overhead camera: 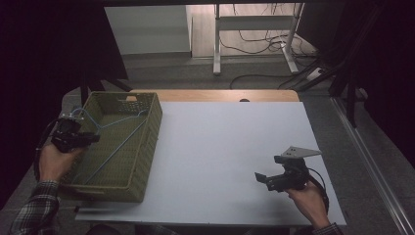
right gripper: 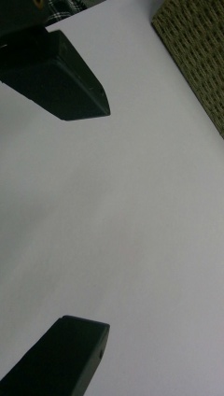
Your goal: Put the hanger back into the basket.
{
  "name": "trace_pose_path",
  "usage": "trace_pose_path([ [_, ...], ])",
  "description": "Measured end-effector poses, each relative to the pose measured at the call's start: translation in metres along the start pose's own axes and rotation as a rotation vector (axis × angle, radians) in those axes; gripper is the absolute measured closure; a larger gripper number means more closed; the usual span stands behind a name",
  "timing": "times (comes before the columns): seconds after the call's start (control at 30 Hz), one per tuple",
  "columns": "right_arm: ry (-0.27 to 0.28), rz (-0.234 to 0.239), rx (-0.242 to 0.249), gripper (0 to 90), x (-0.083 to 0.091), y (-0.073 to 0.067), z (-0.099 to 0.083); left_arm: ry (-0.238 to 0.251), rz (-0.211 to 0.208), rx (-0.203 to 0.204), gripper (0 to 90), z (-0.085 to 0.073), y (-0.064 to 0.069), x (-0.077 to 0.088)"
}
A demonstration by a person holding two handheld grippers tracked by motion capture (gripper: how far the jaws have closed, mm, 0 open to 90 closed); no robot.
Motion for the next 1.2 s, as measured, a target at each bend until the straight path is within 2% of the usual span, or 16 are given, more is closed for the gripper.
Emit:
trace_pose_path([
  [0.1,0.002,-0.006,0.003,0.0,0.002,0.001,0.0,0.052,-0.011,0.0,40.4,0.009,0.008,0.009],
  [0.13,0.003,-0.008,0.005,0.0,0.002,0.001,0.0,0.105,-0.046,-0.009,36.6,0.016,0.017,0.016],
  [0.17,0.004,-0.008,0.006,0.0,0.003,0.001,0.001,0.12,-0.071,-0.008,32.7,0.018,0.022,0.018],
  [0.2,0.005,-0.007,0.008,0.0,0.003,0.0,0.001,0.12,-0.071,-0.008,29.7,0.018,0.022,0.018],
  [0.23,0.007,-0.01,0.012,0.0,0.005,0.0,0.001,0.164,-0.13,-0.014,26.5,0.024,0.035,0.024],
  [0.27,0.007,-0.01,0.012,0.0,0.005,0.0,0.001,0.164,-0.13,-0.014,24.1,0.024,0.035,0.024],
  [0.4,0.011,-0.017,0.012,0.0,0.009,0.001,0.0,0.242,-0.247,-0.028,15.6,0.035,0.065,0.037],
  [0.53,0.013,-0.021,0.012,0.0,0.013,0.002,-0.003,0.284,-0.285,-0.08,9.8,0.041,0.092,0.048],
  [0.57,0.013,-0.023,0.012,0.0,0.014,0.003,-0.005,0.297,-0.317,-0.103,9.0,0.042,0.106,0.052],
  [0.6,0.013,-0.023,0.012,0.0,0.014,0.003,-0.005,0.297,-0.317,-0.103,8.7,0.042,0.106,0.052],
  [0.77,0.0,-0.036,0.019,0.0,0.017,0.004,-0.012,0.328,-0.348,-0.154,6.3,0.04,0.142,0.057],
  [0.97,-0.016,-0.037,0.017,0.0,0.018,0.005,-0.019,0.358,-0.366,-0.196,4.2,0.034,0.173,0.058],
  [1.03,-0.027,-0.037,0.02,0.0,0.018,0.004,-0.023,0.352,-0.353,-0.23,3.2,0.027,0.188,0.053],
  [1.07,-0.027,-0.037,0.02,0.0,0.018,0.004,-0.023,0.352,-0.353,-0.23,3.2,0.027,0.188,0.053],
  [1.1,-0.03,-0.041,0.024,0.0,0.019,0.003,-0.024,0.343,-0.354,-0.246,3.1,0.021,0.196,0.049],
  [1.2,-0.029,-0.045,0.029,0.0,0.02,0.004,-0.025,0.336,-0.354,-0.245,2.9,0.013,0.204,0.043],
])
Point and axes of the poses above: each handheld gripper's, and its own axes: x roughly backward along the jaws, z roughly out of its top, y roughly to its right, the point moved 9 cm from there along -x, roughly forward along the jaws, and after that the axes turned 4 degrees about -x, right-handed, at the moved point
